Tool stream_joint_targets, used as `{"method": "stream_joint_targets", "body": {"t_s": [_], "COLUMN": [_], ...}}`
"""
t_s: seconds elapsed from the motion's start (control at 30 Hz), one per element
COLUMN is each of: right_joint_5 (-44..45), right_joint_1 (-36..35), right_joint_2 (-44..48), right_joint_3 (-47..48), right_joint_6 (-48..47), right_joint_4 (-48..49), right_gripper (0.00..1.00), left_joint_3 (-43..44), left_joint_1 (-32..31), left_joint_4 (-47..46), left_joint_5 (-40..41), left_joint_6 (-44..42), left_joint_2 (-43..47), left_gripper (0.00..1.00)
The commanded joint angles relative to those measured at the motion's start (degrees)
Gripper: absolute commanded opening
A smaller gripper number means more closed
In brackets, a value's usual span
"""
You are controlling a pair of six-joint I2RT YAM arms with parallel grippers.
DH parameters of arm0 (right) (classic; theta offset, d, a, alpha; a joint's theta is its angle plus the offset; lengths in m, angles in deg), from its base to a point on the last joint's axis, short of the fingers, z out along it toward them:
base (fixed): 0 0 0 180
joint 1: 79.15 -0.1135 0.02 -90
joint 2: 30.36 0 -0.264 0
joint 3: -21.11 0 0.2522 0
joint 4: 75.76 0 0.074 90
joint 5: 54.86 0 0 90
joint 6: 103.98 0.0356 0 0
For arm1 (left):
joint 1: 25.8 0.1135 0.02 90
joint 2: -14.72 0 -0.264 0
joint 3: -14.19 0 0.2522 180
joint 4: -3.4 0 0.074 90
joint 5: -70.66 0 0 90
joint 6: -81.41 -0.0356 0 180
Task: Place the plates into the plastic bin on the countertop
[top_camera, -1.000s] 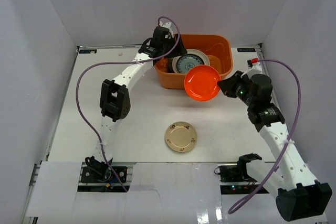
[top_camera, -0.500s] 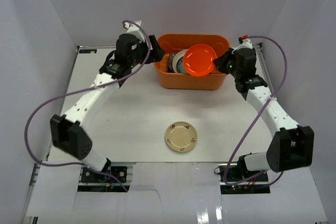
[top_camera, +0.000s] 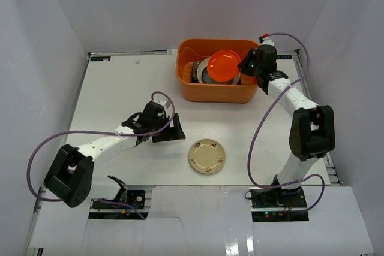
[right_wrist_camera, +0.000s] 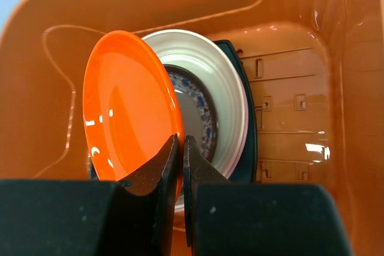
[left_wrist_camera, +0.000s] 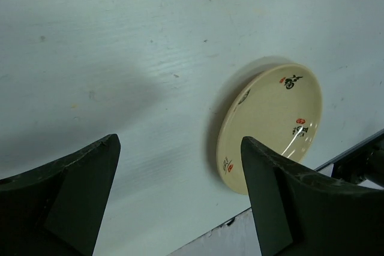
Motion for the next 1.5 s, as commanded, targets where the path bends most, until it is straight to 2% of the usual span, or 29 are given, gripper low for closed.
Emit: {"method": "stream_joint_targets", "body": {"t_s": [0.0, 0.07, 0.13, 0.17, 0.2, 0.27, 0.3, 0.37, 0.53, 0.57, 0.67, 0.83, 0.93, 0.97, 1.0, 1.03, 1.13, 1.3, 1.33, 1.37, 1.4, 1.43, 1.47], "right_joint_5": [1.6, 1.4, 1.1, 0.4, 0.2, -0.1, -0.1, -0.1, -2.8, -3.8, -5.5, -8.5, -10.9, -11.7, -12.5, -14.3, -16.6, -12.8, -12.5, -12.7, -12.9, -13.3, -14.0], "right_joint_1": [0.2, 0.2, 0.2, 0.2, 0.2, 0.2, 0.1, 0.1, 0.1, 0.1, -0.5, -0.9, -1.0, -1.5, -1.6, -2.0, -3.0, -3.1, -3.1, -3.1, -3.2, -3.1, -3.1], "right_joint_2": [-1.3, -3.0, -3.9, -3.9, -3.8, -2.9, -2.0, -0.5, 10.6, 12.7, 20.4, 29.7, 35.5, 38.8, 40.6, 44.0, 52.0, 63.8, 66.0, 66.7, 67.4, 67.6, 67.6], "right_joint_3": [4.8, 5.6, 6.8, 6.9, 7.0, 7.5, 7.8, 8.6, 2.8, -1.5, -11.1, -22.8, -31.6, -34.1, -39.1, -43.4, -50.5, -56.2, -57.1, -58.8, -59.6, -60.4, -62.0], "right_joint_6": [-1.9, -2.1, -2.5, -2.5, -2.5, -2.5, -2.7, -3.1, -2.0, -1.3, 0.5, 1.1, 2.3, 3.0, 3.4, 4.7, 5.7, 3.7, 3.6, 3.9, 4.5, 5.1, 6.3], "right_joint_4": [1.3, 0.1, -1.4, -1.5, -1.7, -2.8, -3.2, -5.7, -3.7, -1.7, 3.3, 3.7, 4.4, 4.8, 5.2, 4.9, 2.3, -8.3, -9.0, -9.3, -10.0, -10.2, -10.2], "right_gripper": [0.08, 0.11, 0.22, 0.30, 0.47, 0.58, 0.69, 0.78, 0.80, 0.80, 0.79, 0.78, 0.78, 0.77, 0.77, 0.77, 0.76, 0.72, 0.65, 0.52, 0.29, 0.14, 0.08], "left_joint_3": [2.0, 3.9, 5.3, 5.7, 6.0, 6.0, 5.8, 5.6, 5.8, 5.9, 6.0, 4.9, 3.4, 3.2, 2.5, 2.1, 1.9, 6.6, 8.1, 9.7, 13.5, 15.9, 18.3], "left_joint_1": [-3.3, -4.9, -7.3, -7.8, -8.9, -9.5, -9.9, -10.0, -10.6, -10.7, -11.4, -12.2, -12.3, -12.2, -12.3, -12.3, -12.2, -12.2, -12.2, -12.2, -12.1, -12.1, -12.1], "left_joint_4": [-4.5, -4.5, -4.8, -4.7, -4.7, -4.5, -4.3, -4.0, -4.3, -4.3, -5.1, -6.0, -5.9, -5.9, -5.8, -5.7, -4.9, -3.3, -2.4, -2.0, -1.4, -0.9, 0.1], "left_joint_5": [-4.1, -5.2, -6.2, -6.4, -6.4, -5.2, -3.7, -2.7, -2.7, -2.8, -5.1, -8.4, -8.5, -8.4, -7.9, -6.5, -5.4, -6.3, -6.3, -6.0, -5.6, -5.0, -3.4], "left_joint_6": [1.6, 1.0, 0.6, 0.4, 0.1, -0.5, -1.0, -1.1, -1.4, -1.6, -1.6, -1.8, -2.1, -2.4, -2.3, -2.1, -1.8, -0.2, 0.1, 0.5, 0.6, 0.7, 0.7], "left_joint_2": [-1.6, -5.5, -7.8, -8.9, -11.0, -12.5, -13.7, -14.9, -17.1, -17.6, -19.3, -20.2, -19.3, -19.1, -18.5, -17.2, -13.3, -4.5, -1.7, -0.6, 0.3, 0.9, 1.2], "left_gripper": [0.92, 0.92, 0.92, 0.91, 0.90, 0.89, 0.87, 0.83, 0.70, 0.63, 0.52, 0.40, 0.24, 0.17, 0.04, 0.00, 0.00, 0.00, 0.00, 0.00, 0.00, 0.00, 0.00]}}
